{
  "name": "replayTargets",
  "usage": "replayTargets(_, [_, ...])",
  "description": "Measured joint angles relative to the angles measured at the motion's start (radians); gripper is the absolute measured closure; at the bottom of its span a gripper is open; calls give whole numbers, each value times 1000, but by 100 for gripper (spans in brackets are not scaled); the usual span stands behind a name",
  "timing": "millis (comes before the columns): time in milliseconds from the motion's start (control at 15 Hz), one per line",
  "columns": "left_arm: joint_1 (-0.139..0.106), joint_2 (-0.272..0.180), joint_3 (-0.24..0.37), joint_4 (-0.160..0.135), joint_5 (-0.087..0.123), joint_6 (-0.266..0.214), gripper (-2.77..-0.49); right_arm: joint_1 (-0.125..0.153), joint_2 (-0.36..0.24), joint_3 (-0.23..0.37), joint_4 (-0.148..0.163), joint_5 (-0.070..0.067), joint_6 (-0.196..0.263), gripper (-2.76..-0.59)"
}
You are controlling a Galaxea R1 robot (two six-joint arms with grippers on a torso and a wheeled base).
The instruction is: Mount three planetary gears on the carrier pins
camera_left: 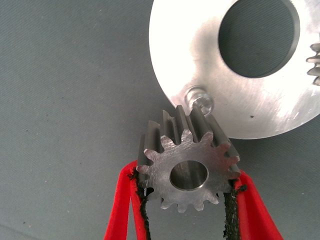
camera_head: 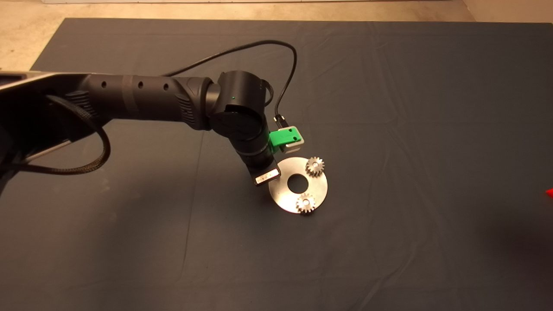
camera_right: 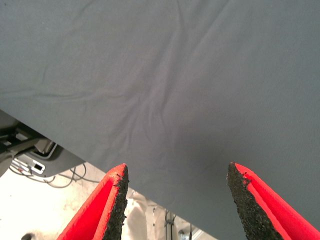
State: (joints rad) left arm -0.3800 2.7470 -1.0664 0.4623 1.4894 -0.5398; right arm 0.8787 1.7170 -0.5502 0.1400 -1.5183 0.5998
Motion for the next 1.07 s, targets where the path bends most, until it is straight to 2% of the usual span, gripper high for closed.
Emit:
replayTargets(400, [0, 2, -6, -3, -4, -24, -55, 3, 0, 0, 0, -1, 0, -144])
replayTargets(533, [0, 10, -14, -17, -4, -24, -55, 24, -1, 0, 0, 0, 0, -144])
replayTargets(667, [0, 15, -14, -27, -12, -24, -55, 25, -3, 0, 0, 0, 0, -144])
replayTargets(1067, [0, 28, -14, -29, -22, -24, -55, 26, -5, 0, 0, 0, 0, -144])
